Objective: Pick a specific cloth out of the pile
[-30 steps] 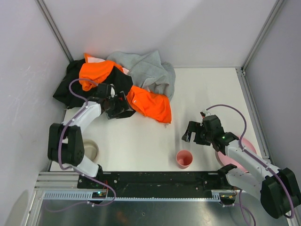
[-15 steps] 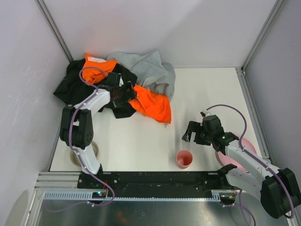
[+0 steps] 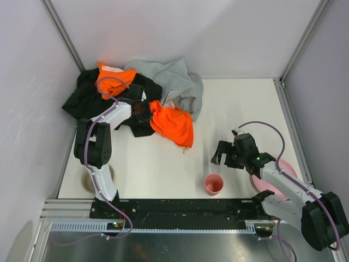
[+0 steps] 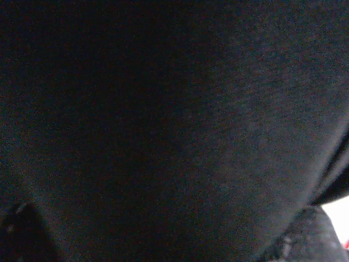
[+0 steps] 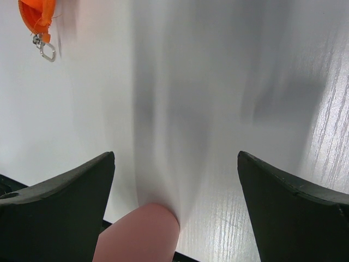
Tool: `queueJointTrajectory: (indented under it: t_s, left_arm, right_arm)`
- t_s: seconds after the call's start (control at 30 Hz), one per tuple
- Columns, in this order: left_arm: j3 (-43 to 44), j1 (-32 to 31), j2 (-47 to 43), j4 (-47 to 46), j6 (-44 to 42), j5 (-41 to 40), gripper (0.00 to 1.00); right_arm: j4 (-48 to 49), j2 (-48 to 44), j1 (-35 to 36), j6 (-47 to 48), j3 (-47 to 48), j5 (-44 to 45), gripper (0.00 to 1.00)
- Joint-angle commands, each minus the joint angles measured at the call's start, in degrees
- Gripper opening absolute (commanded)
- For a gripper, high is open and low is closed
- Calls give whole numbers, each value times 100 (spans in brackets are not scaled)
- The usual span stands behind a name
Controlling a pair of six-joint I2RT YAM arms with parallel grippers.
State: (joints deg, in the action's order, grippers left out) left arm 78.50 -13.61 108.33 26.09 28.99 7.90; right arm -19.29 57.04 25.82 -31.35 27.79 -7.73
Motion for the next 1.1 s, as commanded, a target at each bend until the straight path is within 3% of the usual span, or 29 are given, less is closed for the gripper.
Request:
queueJointTrajectory:
  t_s: [0.0,0.33,0.6,0.83,1.07]
  left_arm:
    - [373,-105,-275,-276,-235,190,2]
    - [1472,-67,-749,-72,-465,534,1]
    - [3198,339,-366,116,-278,601,1]
    - [4752,533,308,133,128,297,1]
    - [4975,559,678,134,52,-494,1]
  right_arm:
    - [199,32,41,51,183,54,99]
    - [114,8,37,59,183,95,99]
    - [53,-35,45,73,135,103,99]
    - [121,-79,43,11,70,78,99]
    - [255,-36,50,-52,69,17,99]
